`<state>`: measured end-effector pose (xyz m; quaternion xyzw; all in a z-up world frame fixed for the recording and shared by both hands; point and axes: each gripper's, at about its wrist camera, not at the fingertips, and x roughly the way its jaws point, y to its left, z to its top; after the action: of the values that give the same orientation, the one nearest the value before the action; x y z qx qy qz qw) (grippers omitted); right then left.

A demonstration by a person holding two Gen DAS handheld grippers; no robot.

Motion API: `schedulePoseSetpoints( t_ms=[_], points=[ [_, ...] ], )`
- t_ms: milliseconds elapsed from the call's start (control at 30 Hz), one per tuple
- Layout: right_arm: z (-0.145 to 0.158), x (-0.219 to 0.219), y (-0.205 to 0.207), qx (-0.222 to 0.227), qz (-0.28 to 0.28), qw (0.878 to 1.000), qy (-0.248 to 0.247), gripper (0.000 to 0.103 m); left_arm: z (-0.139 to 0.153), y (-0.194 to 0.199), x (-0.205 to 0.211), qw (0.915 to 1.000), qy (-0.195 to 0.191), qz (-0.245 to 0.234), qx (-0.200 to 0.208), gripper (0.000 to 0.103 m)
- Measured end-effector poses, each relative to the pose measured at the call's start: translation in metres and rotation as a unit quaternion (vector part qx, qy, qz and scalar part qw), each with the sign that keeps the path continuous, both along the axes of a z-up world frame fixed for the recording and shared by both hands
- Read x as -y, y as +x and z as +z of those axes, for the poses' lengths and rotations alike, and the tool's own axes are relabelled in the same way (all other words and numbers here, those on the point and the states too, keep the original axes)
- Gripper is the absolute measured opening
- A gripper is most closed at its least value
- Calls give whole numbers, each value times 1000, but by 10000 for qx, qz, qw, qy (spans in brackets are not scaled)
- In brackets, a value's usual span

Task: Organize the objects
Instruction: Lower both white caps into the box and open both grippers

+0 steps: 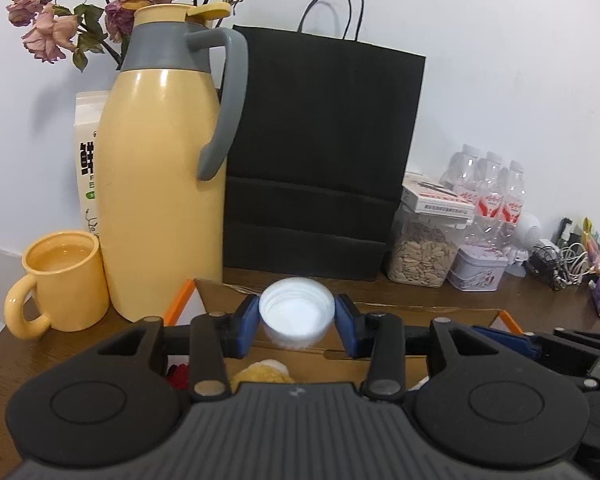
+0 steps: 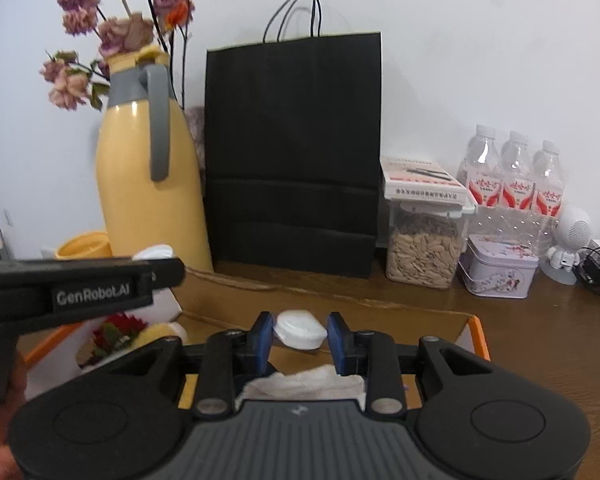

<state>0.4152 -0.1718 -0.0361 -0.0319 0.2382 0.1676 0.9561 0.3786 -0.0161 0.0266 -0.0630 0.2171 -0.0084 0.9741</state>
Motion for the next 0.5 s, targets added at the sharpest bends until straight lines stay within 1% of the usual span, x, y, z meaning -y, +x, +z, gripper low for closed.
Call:
schedulePoseSetpoints(
  t_ms=[33, 67, 100, 133, 200, 233, 267, 500],
  points=[
    [-1, 0, 1, -28, -45, 10000, -38, 55, -1, 0, -1, 10000, -2, -8, -12, 64],
    [-2, 1, 1, -33, -92, 9999, -68, 76, -1, 0, -2, 10000, -11, 11, -13, 75],
    [-2, 1, 0, 0, -167, 9998, -119, 85, 0, -1, -3, 10000, -8, 66, 12, 98],
    [-2, 1, 0, 42, -239, 9995, -178, 92, 0, -2, -4, 9999, 12, 116, 71, 103],
    [-1, 1, -1, 73, -332, 9991, -244, 96, 2, -5, -4, 9997, 75, 181, 136, 103],
    [-1, 2, -1, 53, -336, 9992, -221, 102, 3, -6, -4, 9997, 84, 194, 121, 103],
    [0, 3, -1, 50, -340, 9992, -202, 103, 3, -7, -5, 9997, 74, 193, 107, 103],
    [4, 6, -5, 74, -346, 9993, -136, 103, 6, -13, -6, 9997, 115, 180, 87, 103]
  ],
)
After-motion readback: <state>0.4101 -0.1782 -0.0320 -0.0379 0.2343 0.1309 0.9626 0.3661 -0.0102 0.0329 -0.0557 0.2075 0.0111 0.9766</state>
